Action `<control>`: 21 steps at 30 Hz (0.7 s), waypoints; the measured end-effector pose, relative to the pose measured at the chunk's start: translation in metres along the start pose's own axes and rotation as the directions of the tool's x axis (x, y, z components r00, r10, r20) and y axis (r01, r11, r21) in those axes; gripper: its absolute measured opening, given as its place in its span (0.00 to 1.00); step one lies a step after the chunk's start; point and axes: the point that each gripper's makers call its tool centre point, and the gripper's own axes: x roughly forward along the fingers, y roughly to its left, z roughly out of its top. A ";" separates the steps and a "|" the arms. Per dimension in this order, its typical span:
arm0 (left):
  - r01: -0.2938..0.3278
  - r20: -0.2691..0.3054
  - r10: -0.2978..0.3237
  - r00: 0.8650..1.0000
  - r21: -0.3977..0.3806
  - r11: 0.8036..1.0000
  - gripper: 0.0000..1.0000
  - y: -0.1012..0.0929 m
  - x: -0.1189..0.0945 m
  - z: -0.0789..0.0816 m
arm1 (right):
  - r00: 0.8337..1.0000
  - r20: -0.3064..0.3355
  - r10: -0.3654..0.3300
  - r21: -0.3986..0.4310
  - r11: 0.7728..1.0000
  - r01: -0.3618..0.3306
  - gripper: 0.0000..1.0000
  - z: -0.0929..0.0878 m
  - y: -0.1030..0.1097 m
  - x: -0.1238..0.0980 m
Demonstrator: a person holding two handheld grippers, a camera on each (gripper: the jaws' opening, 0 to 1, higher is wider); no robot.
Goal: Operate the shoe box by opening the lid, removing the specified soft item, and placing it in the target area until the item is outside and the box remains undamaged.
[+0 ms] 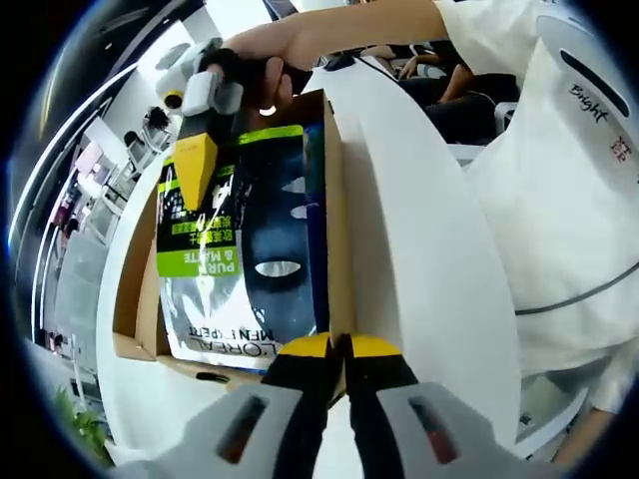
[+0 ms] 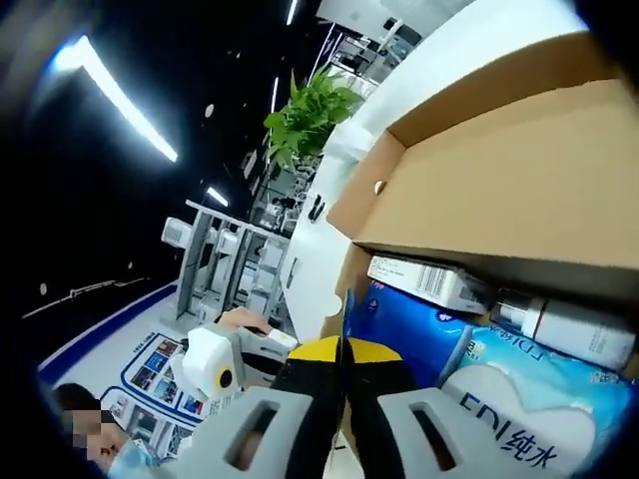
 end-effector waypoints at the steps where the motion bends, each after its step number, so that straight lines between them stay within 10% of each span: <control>1: 0.000 0.000 0.000 1.000 0.000 1.000 0.04 0.000 0.000 0.000 | 1.000 0.006 0.019 0.004 1.000 -0.019 0.00 0.002 0.003 0.000; 21: 0.001 0.005 -0.001 1.000 -0.002 1.000 0.04 0.000 0.000 0.000 | 0.982 0.113 0.148 -0.027 0.989 -0.146 0.00 0.013 0.041 -0.039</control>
